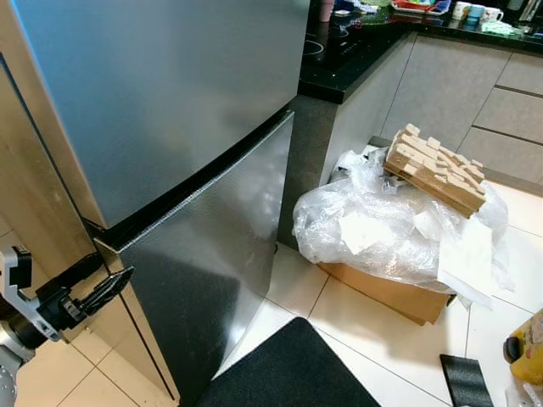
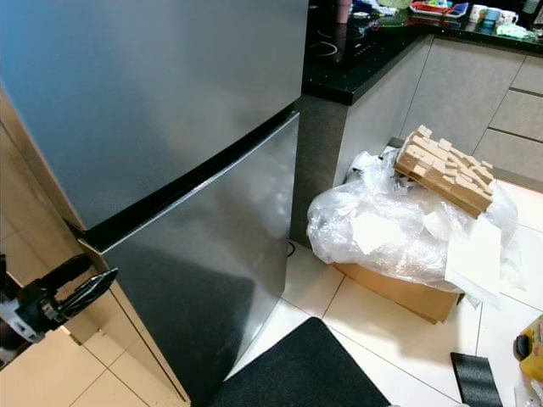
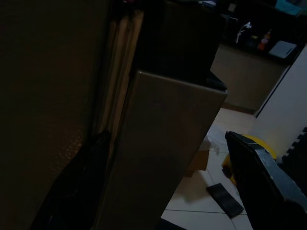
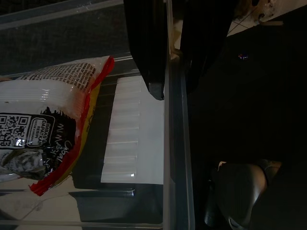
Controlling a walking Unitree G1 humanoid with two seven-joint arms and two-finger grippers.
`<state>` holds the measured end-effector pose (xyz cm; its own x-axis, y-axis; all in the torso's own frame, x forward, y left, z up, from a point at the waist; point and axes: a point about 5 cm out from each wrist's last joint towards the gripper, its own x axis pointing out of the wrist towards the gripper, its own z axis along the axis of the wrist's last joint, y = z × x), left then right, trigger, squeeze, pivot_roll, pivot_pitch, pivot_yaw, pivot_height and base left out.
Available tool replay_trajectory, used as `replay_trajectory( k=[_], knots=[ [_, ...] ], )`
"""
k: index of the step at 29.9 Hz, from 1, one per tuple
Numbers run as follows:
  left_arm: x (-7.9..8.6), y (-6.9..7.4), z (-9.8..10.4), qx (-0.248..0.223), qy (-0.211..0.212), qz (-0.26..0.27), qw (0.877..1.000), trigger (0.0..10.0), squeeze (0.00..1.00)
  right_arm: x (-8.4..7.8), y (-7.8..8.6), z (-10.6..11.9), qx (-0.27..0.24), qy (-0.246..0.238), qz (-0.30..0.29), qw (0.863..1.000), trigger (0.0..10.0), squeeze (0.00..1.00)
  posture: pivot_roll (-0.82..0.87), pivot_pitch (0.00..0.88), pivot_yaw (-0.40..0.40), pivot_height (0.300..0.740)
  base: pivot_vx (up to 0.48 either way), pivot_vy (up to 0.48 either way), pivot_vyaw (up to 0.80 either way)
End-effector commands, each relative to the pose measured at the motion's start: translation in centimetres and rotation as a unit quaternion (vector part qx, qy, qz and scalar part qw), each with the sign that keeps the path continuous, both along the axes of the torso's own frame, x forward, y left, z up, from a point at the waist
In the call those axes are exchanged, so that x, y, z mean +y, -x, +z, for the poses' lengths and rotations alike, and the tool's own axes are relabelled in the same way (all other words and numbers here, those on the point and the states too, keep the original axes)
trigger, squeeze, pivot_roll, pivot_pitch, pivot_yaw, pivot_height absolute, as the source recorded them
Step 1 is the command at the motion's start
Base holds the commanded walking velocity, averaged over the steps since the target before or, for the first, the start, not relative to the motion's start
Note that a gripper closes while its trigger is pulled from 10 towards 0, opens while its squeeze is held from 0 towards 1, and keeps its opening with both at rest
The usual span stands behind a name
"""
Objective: Restocking fridge
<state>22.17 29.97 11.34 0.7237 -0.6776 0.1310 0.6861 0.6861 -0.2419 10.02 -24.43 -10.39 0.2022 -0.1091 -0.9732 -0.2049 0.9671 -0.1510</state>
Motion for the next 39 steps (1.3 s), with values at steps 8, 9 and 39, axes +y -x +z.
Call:
replay_trajectory(
  k=[8, 9, 39],
  knots=[
    [-3.8, 0.4, -1.1, 0.023, 0.033, -0.124, 0.991, 10.0, 0.0, -0.2, 0.0, 0.0, -0.002, 0.001, -0.006, 1.0, 10.0, 0.0, -0.04, 0.0, -0.029, 0.74, 0.0, 0.0, 0.0],
    [-4.0, 0.5, -1.3, 0.025, 0.036, -0.129, 0.991, 10.0, 0.0, -0.2, 0.0, 0.0, -0.002, 0.0, -0.006, 1.0, 10.0, 0.0, -0.05, 0.0, -0.029, 0.74, 0.0, 0.0, 0.0],
    [-5.8, 2.0, -7.8, 0.19, 0.001, -0.116, 0.975, 10.0, 0.0, -0.1, 0.0, 0.0, -0.002, 0.0, -0.006, 1.0, 10.0, 0.0, -0.05, 0.0, -0.03, 0.74, 0.0, 0.0, 0.0]
  ],
)
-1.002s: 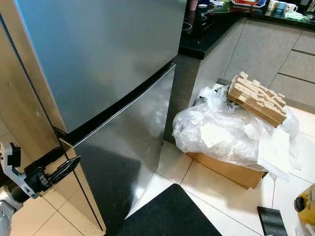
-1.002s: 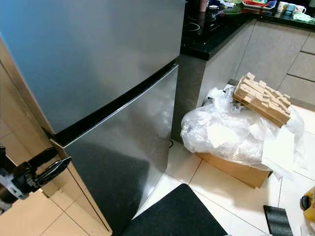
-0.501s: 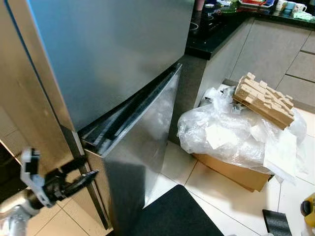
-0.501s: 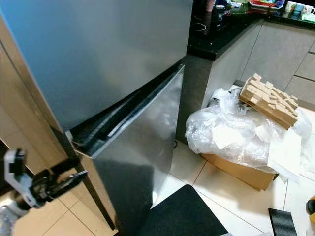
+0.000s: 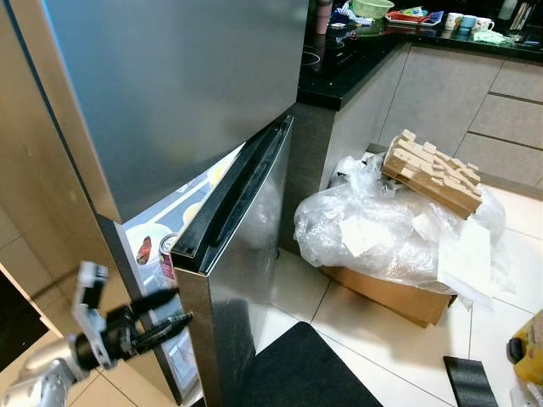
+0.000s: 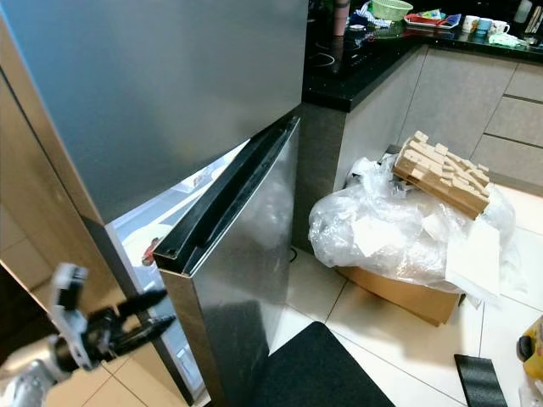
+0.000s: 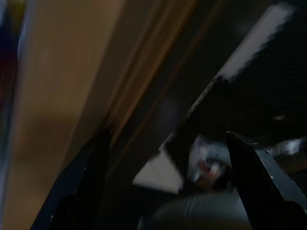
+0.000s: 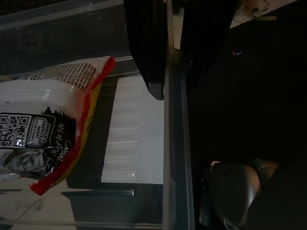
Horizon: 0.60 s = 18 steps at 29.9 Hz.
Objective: Restocking fridge
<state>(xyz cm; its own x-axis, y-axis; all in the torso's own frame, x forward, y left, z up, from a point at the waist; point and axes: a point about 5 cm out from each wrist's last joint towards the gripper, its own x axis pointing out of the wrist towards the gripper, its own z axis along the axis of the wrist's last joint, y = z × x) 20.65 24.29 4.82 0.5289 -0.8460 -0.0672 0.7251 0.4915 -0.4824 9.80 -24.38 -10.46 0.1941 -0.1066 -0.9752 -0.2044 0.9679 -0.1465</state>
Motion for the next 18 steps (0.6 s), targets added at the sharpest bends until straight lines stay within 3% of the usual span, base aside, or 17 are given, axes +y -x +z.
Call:
replay_trajectory(
  k=[1, 8, 14, 16, 18],
  knots=[
    [0.0, 0.7, -1.7, 0.037, -0.011, 0.022, 0.999, 10.0, 0.0, -0.1, -0.2, 0.1, -0.006, 0.001, -0.005, 1.0, 10.0, 0.0, -0.05, 0.0, -0.03, 0.74, 0.0, 0.0, 0.0],
    [0.9, 2.9, -4.2, 0.101, -0.003, 0.064, 0.993, 10.0, 0.0, -0.3, -0.2, 0.1, -0.005, 0.002, -0.006, 1.0, 10.0, 0.0, -0.05, 0.0, -0.031, 0.74, 0.0, 0.0, 0.0],
    [2.1, 3.9, -6.7, 0.159, -0.076, 0.127, 0.976, 10.0, 0.0, -0.2, -0.2, 0.1, -0.004, 0.001, -0.005, 1.0, 10.0, 0.0, -0.05, 0.0, -0.031, 0.74, 0.0, 0.0, 0.0],
    [2.1, 3.9, -6.7, 0.159, -0.076, 0.127, 0.976, 10.0, 0.0, -0.2, -0.2, 0.1, -0.004, 0.001, -0.005, 1.0, 10.0, 0.0, -0.05, 0.0, -0.031, 0.74, 0.0, 0.0, 0.0],
    [2.9, 4.5, -8.0, 0.198, -0.116, 0.177, 0.957, 10.0, 0.0, -0.1, -0.2, 0.1, -0.005, 0.0, -0.005, 1.0, 10.0, 0.0, -0.04, 0.0, -0.03, 0.74, 0.0, 0.0, 0.0]
  ],
)
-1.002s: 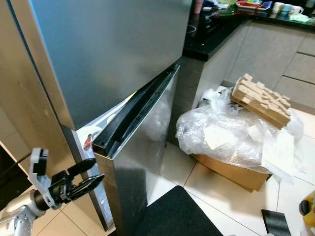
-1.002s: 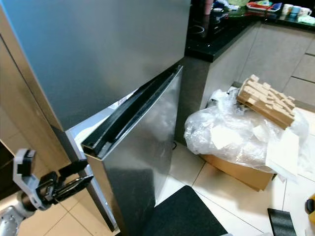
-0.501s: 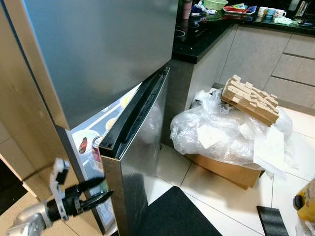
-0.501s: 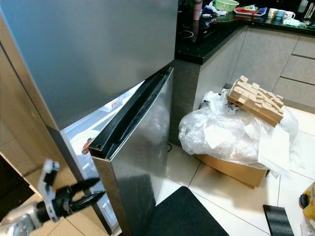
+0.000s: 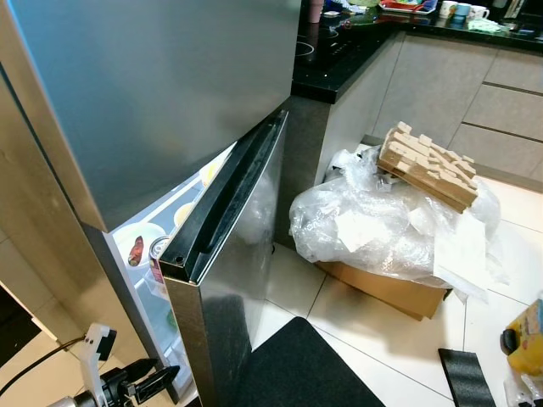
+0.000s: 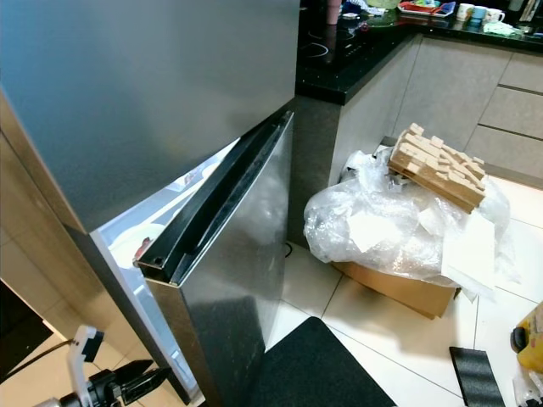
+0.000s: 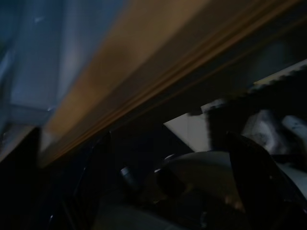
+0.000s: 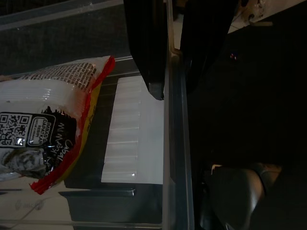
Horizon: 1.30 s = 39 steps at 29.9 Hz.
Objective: Restocking fridge
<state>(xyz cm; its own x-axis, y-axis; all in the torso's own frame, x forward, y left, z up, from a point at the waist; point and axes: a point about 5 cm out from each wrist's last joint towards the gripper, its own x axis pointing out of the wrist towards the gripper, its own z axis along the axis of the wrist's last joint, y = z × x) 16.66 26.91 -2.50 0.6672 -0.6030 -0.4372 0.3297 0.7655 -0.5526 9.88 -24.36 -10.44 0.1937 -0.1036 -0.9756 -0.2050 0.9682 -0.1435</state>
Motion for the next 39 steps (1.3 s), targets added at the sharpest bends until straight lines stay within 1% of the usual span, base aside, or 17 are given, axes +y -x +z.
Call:
replay_trajectory(
  k=[1, 2, 5, 6, 7, 11, 15, 17, 21, 24, 25, 26, 27, 30, 33, 37, 39],
  knots=[
    [0.5, 0.8, -1.2, 0.034, -0.028, 0.046, 0.998, 10.0, 0.0, -0.1, -0.2, 0.1, -0.005, 0.001, -0.005, 1.0, 10.0, 0.0, -0.04, 0.0, -0.03, 0.74, 0.0, 0.0, 0.0],
    [0.5, 0.8, -1.2, 0.034, -0.028, 0.046, 0.998, 10.0, 0.0, -0.1, -0.2, 0.1, -0.005, 0.001, -0.005, 1.0, 10.0, 0.0, -0.04, 0.0, -0.03, 0.74, 0.0, 0.0, 0.0],
    [0.6, 1.1, -1.9, 0.046, -0.042, 0.097, 0.993, 10.0, 0.0, -0.1, -0.2, 0.1, -0.005, 0.001, -0.006, 1.0, 10.0, 0.0, -0.04, 0.0, -0.03, 0.74, 0.0, 0.0, 0.0],
    [0.6, 1.0, -2.1, 0.045, -0.046, 0.116, 0.991, 0.0, 0.0, -0.1, -0.2, 0.1, -0.005, 0.001, -0.006, 1.0, 10.0, 0.0, -0.04, 0.0, -0.03, 0.74, 0.0, 0.0, 0.0],
    [0.2, 0.9, -2.4, 0.041, -0.051, 0.132, 0.989, 0.0, 0.0, -0.1, -0.2, 0.1, -0.005, 0.001, -0.006, 1.0, 10.0, 0.0, -0.04, 0.0, -0.03, 0.74, 0.0, 0.0, 0.0],
    [-0.3, 0.6, -2.5, 0.034, -0.051, 0.134, 0.989, 0.0, 0.0, -0.1, -0.1, 0.1, -0.005, 0.001, -0.005, 1.0, 10.0, 0.0, -0.04, 0.0, -0.03, 0.74, 0.0, 0.0, 0.0],
    [-1.5, -0.2, -2.6, 0.016, -0.021, 0.142, 0.989, 0.0, 0.0, -0.1, -0.1, 0.0, -0.005, 0.001, -0.005, 1.0, 10.0, 0.0, -0.05, 0.0, -0.029, 0.74, 0.0, 0.0, 0.0],
    [-2.2, -0.6, -2.5, 0.009, -0.011, 0.134, 0.991, 0.0, 0.0, -0.1, -0.1, 0.1, -0.004, 0.001, -0.005, 1.0, 10.0, 0.0, -0.05, 0.0, -0.033, 0.74, 0.0, 0.0, 0.0],
    [-3.3, -1.0, -2.7, 0.007, -0.016, 0.11, 0.994, 0.0, 0.0, -0.1, -0.1, 0.1, -0.004, 0.002, -0.003, 1.0, 10.0, 0.0, -0.05, 0.0, -0.032, 0.74, 0.0, 0.0, 0.0],
    [-4.0, -1.6, -2.6, -0.001, -0.016, 0.109, 0.994, 0.0, 0.0, -0.2, -0.1, 0.1, -0.005, 0.003, -0.004, 1.0, 10.0, 0.0, -0.05, 0.0, -0.032, 0.74, 0.0, 0.0, 0.0],
    [-4.5, -2.3, -2.5, -0.009, -0.022, 0.114, 0.993, 2.5, 0.0, -0.2, -0.1, 0.1, -0.005, 0.003, -0.004, 1.0, 10.0, 0.0, -0.05, 0.0, -0.031, 0.74, 0.0, 0.0, 0.0],
    [-4.5, -2.3, -2.5, -0.009, -0.022, 0.114, 0.993, 2.5, 0.0, -0.2, -0.1, 0.1, -0.005, 0.003, -0.004, 1.0, 10.0, 0.0, -0.05, 0.0, -0.031, 0.74, 0.0, 0.0, 0.0],
    [-4.7, -2.7, -2.4, -0.015, -0.032, 0.117, 0.992, 9.9, 0.0, -0.2, -0.1, 0.1, -0.004, 0.003, -0.004, 1.0, 10.0, 0.0, -0.05, 0.0, -0.031, 0.74, 0.0, 0.0, 0.0],
    [-4.7, -3.6, -2.1, -0.032, -0.061, 0.136, 0.988, 10.0, 0.0, -0.2, -0.1, 0.1, -0.004, 0.002, -0.003, 1.0, 10.0, 0.0, -0.05, 0.0, -0.03, 0.74, 0.0, 0.0, 0.0],
    [-4.8, -4.0, -2.0, -0.04, -0.08, 0.143, 0.986, 10.0, 0.0, -0.2, -0.1, 0.1, -0.004, 0.002, -0.003, 1.0, 10.0, 0.0, -0.05, 0.0, -0.029, 0.74, 0.0, 0.0, 0.0],
    [-5.4, -4.0, -2.1, -0.039, -0.082, 0.139, 0.986, 10.0, 0.0, -0.1, -0.1, 0.1, -0.005, 0.001, -0.004, 1.0, 10.0, 0.0, -0.05, 0.0, -0.029, 0.74, 0.0, 0.0, 0.0],
    [-6.2, -4.1, -2.1, -0.047, -0.061, 0.133, 0.988, 10.0, 0.0, -0.1, -0.1, 0.1, -0.005, 0.001, -0.005, 1.0, 10.0, 0.0, -0.05, 0.0, -0.027, 0.74, 0.0, 0.0, 0.0]
  ],
)
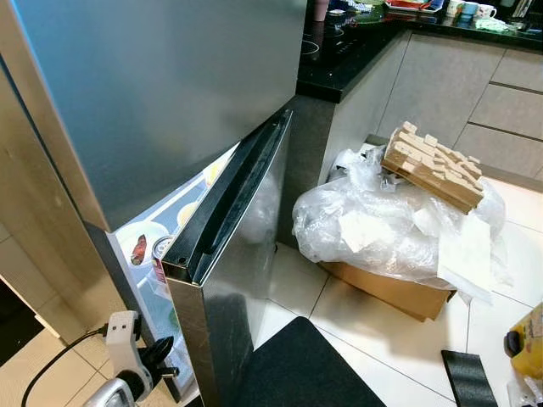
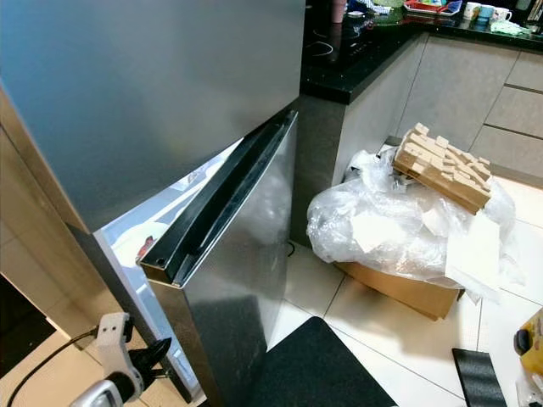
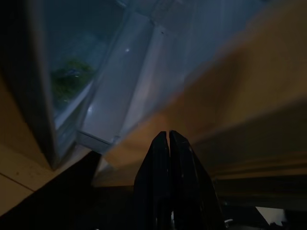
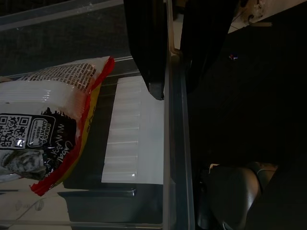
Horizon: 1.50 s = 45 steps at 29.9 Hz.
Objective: Restocking fridge
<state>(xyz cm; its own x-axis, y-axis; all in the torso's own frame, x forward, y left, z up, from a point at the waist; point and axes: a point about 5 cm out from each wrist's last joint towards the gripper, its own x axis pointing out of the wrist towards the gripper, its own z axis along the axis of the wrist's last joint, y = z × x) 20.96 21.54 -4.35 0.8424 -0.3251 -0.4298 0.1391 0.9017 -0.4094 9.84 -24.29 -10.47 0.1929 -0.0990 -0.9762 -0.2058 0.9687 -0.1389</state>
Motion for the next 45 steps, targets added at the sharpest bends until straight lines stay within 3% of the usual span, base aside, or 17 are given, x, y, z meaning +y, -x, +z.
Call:
replay_trajectory(
  k=[1, 5, 17, 21, 23, 24, 27, 30, 31, 32, 33, 34, 36, 38, 39, 40, 45],
  knots=[
    [-1.4, -0.1, -0.1, -0.012, 0.031, -0.012, 0.999, 10.0, 0.0, -0.1, -0.2, 0.1, -0.006, 0.003, -0.006, 1.0, 10.0, 0.0, -0.05, 0.0, -0.027, 0.74, 0.0, 0.0, 0.0],
    [-1.8, -0.2, 0.0, -0.018, 0.035, -0.02, 0.999, 10.0, 0.0, -0.1, -0.2, 0.1, -0.006, 0.002, -0.006, 1.0, 10.0, 0.0, -0.05, 0.0, -0.028, 0.74, 0.0, 0.0, 0.0],
    [-4.1, -0.5, 0.5, -0.036, 0.113, -0.104, 0.987, 10.0, 0.0, -0.1, -0.2, 0.1, -0.007, 0.001, -0.009, 1.0, 10.0, 0.0, -0.05, 0.0, -0.029, 0.74, 0.0, 0.0, 0.0],
    [-6.0, -0.5, 1.1, -0.054, 0.167, -0.176, 0.969, 10.0, 0.0, -0.1, -0.2, 0.1, -0.007, 0.001, -0.01, 1.0, 10.0, 0.0, -0.05, 0.0, -0.03, 0.74, 0.0, 0.0, 0.0],
    [-8.2, -0.6, 1.9, -0.073, 0.216, -0.244, 0.942, 10.0, 0.0, -0.1, -0.2, 0.1, -0.007, 0.002, -0.01, 1.0, 10.0, 0.0, -0.05, 0.0, -0.031, 0.74, 0.0, 0.0, 0.0],
    [-8.2, -0.6, 1.9, -0.073, 0.216, -0.244, 0.942, 10.0, 0.0, -0.1, -0.2, 0.1, -0.007, 0.002, -0.01, 1.0, 10.0, 0.0, -0.05, 0.0, -0.031, 0.74, 0.0, 0.0, 0.0],
    [-10.5, -0.4, 2.7, -0.089, 0.243, -0.321, 0.911, 10.0, 0.0, -0.2, -0.2, 0.1, -0.006, 0.002, -0.01, 1.0, 10.0, 0.0, -0.05, 0.0, -0.031, 0.74, 0.0, 0.0, 0.0],
    [-11.1, -0.5, 2.8, -0.092, 0.236, -0.338, 0.906, 10.0, 0.0, -0.2, -0.2, 0.1, -0.006, 0.002, -0.01, 1.0, 10.0, 0.0, -0.05, 0.0, -0.031, 0.74, 0.0, 0.0, 0.0],
    [-10.5, -1.1, 2.5, -0.085, 0.2, -0.303, 0.928, 10.0, 0.0, -0.1, -0.2, 0.1, -0.007, 0.002, -0.01, 1.0, 10.0, 0.0, -0.05, 0.0, -0.028, 0.74, 0.0, 0.0, 0.0],
    [-10.5, -1.1, 2.5, -0.085, 0.2, -0.303, 0.928, 10.0, 0.0, -0.1, -0.2, 0.1, -0.007, 0.002, -0.01, 1.0, 10.0, 0.0, -0.05, 0.0, -0.028, 0.74, 0.0, 0.0, 0.0],
    [-9.1, -1.5, 2.0, -0.069, 0.162, -0.254, 0.951, 10.0, 0.0, 0.0, -0.2, 0.1, -0.007, 0.001, -0.011, 1.0, 10.0, 0.0, -0.05, 0.0, -0.024, 0.74, 0.0, 0.0, 0.0],
    [-9.1, -1.5, 2.0, -0.069, 0.162, -0.254, 0.951, 10.0, 0.0, 0.0, -0.2, 0.1, -0.007, 0.001, -0.011, 1.0, 10.0, 0.0, -0.05, 0.0, -0.024, 0.74, 0.0, 0.0, 0.0],
    [-7.4, -1.3, 1.1, -0.039, 0.117, -0.206, 0.971, 10.0, 0.0, 0.0, -0.2, 0.0, -0.007, 0.001, -0.012, 1.0, 10.0, 0.0, -0.05, 0.0, -0.024, 0.74, 0.0, 0.0, 0.0],
    [-7.4, -1.3, 1.1, -0.039, 0.117, -0.206, 0.971, 10.0, 0.0, 0.0, -0.2, 0.0, -0.007, 0.001, -0.012, 1.0, 10.0, 0.0, -0.05, 0.0, -0.024, 0.74, 0.0, 0.0, 0.0],
    [-6.7, -1.2, 0.8, -0.023, 0.102, -0.187, 0.977, 10.0, 0.0, 0.0, -0.1, 0.0, -0.006, 0.0, -0.012, 1.0, 10.0, 0.0, -0.05, 0.0, -0.024, 0.74, 0.0, 0.0, 0.0],
    [-4.8, -0.2, -0.3, 0.016, 0.048, -0.152, 0.987, 10.0, 0.0, 0.0, 0.0, 0.0, -0.005, 0.0, -0.013, 1.0, 10.0, 0.0, -0.05, 0.0, -0.022, 0.74, 0.0, 0.0, 0.0],
    [-2.6, 2.1, -1.9, 0.078, 0.016, -0.084, 0.993, 10.0, 0.0, 0.1, 0.2, -0.1, -0.002, 0.0, -0.013, 1.0, 10.0, 0.0, -0.05, 0.0, -0.022, 0.74, 0.0, 0.0, 0.0]
  ],
)
